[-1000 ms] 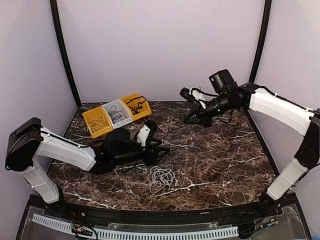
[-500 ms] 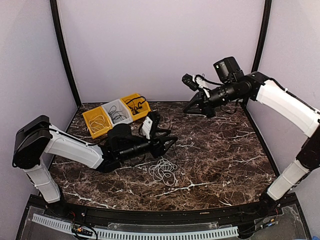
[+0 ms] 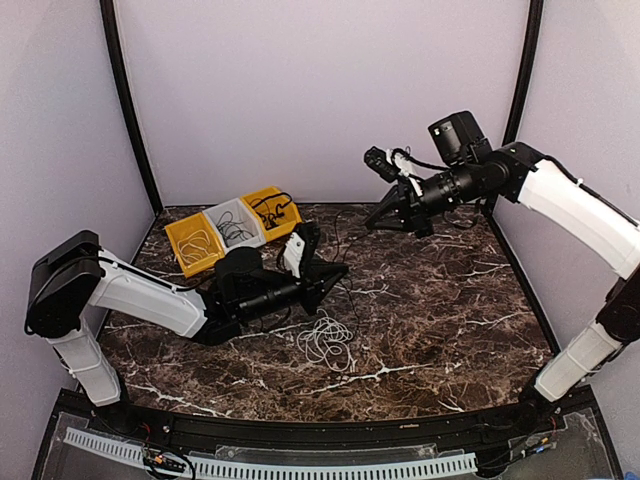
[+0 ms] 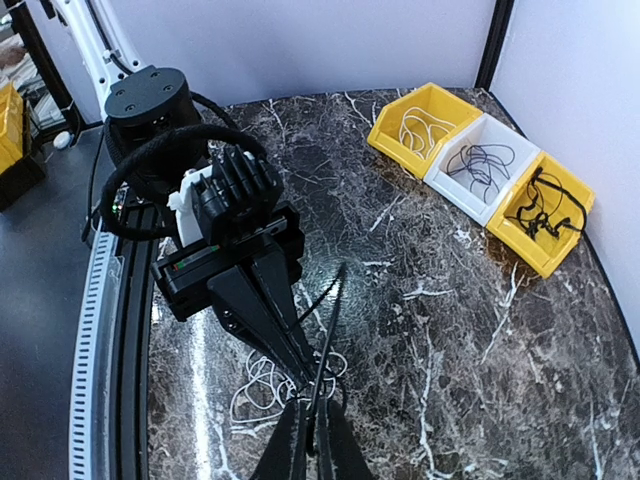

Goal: Untangle the cables

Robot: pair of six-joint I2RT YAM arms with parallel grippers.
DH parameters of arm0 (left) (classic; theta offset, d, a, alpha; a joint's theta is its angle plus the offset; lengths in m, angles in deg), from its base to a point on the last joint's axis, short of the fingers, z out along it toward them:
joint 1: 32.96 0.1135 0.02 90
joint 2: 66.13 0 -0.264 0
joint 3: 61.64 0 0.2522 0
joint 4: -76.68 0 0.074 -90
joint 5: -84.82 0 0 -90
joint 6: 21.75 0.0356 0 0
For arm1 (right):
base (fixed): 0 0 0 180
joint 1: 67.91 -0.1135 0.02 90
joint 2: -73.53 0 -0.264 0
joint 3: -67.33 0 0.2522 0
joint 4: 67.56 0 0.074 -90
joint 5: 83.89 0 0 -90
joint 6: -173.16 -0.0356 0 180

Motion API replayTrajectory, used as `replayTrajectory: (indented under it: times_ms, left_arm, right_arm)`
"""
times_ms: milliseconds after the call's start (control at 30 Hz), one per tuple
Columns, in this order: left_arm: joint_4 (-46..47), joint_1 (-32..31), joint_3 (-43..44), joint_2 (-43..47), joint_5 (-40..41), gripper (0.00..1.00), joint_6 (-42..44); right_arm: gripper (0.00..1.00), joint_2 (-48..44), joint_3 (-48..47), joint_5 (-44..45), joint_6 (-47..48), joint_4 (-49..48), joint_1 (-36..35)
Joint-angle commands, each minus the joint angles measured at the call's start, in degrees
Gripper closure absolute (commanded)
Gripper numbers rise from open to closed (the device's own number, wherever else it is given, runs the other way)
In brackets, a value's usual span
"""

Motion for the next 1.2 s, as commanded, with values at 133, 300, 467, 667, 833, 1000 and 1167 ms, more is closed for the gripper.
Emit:
replayTrajectory:
  times_ms: [133, 300, 467, 667, 833, 1000, 1167]
  left_arm:
    - [3.49, -0.21, 0.04, 4.96, 8.13, 1.00, -0.84]
    - [3.06, -0.23, -1.75, 8.43, 17.44, 1.00, -2.10]
    - [2.67, -0.16, -4.00, 9.81, 23.32, 1.00, -4.62]
    - [4.02, -0.12, -6.72, 10.92, 27.10, 1.00, -9.21]
    - [3.46, -0.14, -8.36, 12.76, 30.86, 1.00, -11.09]
    - [3.29, -0.12, -9.97, 15.77, 33.38, 1.00, -10.53]
    - [2.47, -0.12, -10.50, 20.34, 35.66, 1.00, -8.17]
  right_arm:
    - [0.47, -4.47, 12.50, 4.53, -3.09, -15.11, -0.74]
    - [0.41, -0.99, 21.39, 6.50, -7.35, -24.49, -0.76]
    - [0.38, 7.93, 22.36, 7.36, -10.08, -28.44, -0.90]
    - [0.36, 16.18, 18.85, 0.70, -12.72, -32.02, -1.88]
    - [0.36, 22.23, 17.73, 0.41, -11.54, -33.21, -4.29]
    - [0.40, 27.54, 16.42, 0.18, -12.15, -33.00, -5.82]
    - [0.64, 30.93, 15.94, -0.16, -13.08, -33.09, -6.27]
